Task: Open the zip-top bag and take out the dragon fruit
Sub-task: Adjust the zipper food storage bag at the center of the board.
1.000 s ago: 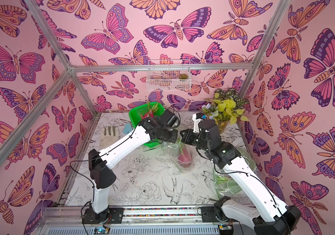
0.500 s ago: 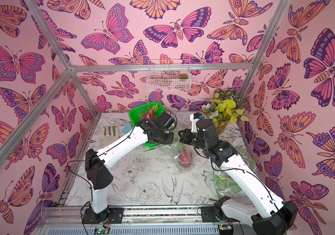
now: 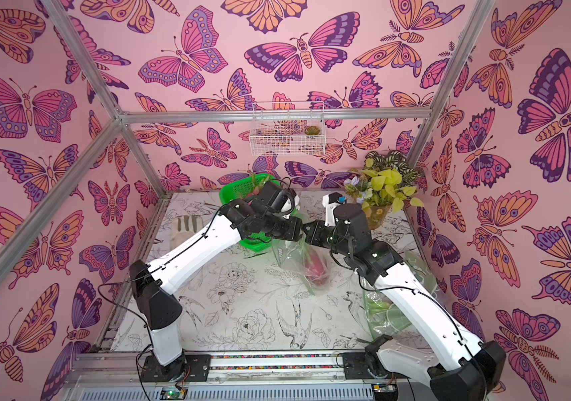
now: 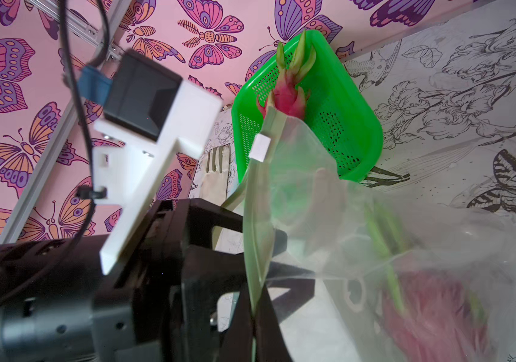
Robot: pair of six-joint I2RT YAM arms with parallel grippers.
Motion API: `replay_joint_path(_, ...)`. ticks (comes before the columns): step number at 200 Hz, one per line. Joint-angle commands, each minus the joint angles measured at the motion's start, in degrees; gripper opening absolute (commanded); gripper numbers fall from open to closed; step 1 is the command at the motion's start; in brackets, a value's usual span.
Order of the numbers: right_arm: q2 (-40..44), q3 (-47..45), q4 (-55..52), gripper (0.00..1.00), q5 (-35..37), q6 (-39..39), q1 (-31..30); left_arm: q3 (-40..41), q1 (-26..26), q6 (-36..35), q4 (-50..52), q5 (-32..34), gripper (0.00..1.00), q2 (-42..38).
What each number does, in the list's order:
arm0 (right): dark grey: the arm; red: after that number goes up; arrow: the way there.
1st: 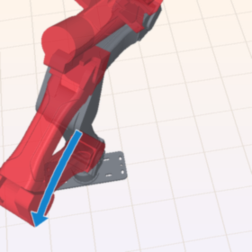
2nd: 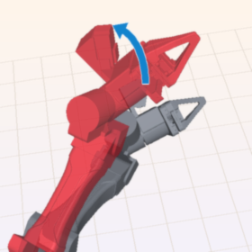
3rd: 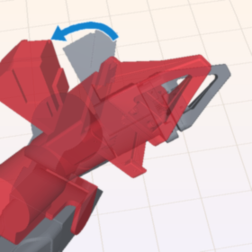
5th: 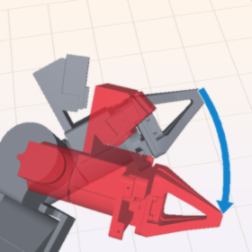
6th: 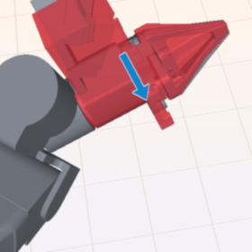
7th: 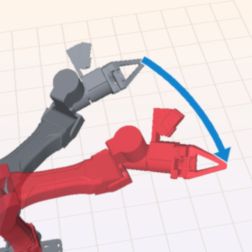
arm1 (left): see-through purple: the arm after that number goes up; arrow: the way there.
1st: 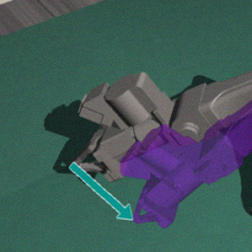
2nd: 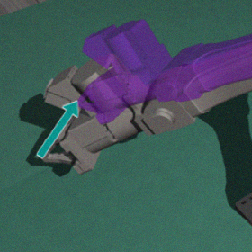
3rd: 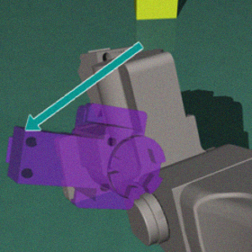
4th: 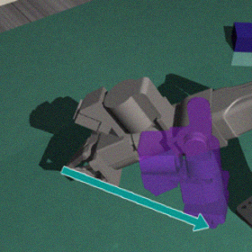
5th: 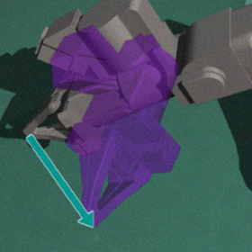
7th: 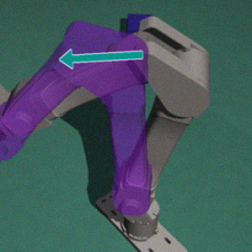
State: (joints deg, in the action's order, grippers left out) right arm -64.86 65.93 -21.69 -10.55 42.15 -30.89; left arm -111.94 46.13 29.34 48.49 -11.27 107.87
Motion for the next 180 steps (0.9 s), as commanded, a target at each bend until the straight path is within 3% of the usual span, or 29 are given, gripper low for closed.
replay_joint_path(1, -0.1, -0.6, 1.5, 0.0, -0.6, 0.4, -0.5, -1.5, -0.3, 1.6, -1.1, -2.7, 0.49, 2.0)
replay_joint_path(63, 1.1, -0.4, 1.6, 0.0, -0.2, 0.5, -0.5, 0.5, -0.3, 3.4, -2.8, -3.3, 0.5, 6.4)
replay_joint_path(135, 1.3, -0.4, 0.4, 0.0, 1.7, -0.3, -0.4, 8.0, -2.1, 3.4, -6.8, -3.0, 0.5, 1.0)
replay_joint_path(180, 0.1, 0.3, 1.7, 0.0, 0.7, 0.3, -0.5, 7.4, -1.9, 3.7, -7.6, -6.4, 0.48, 3.8)
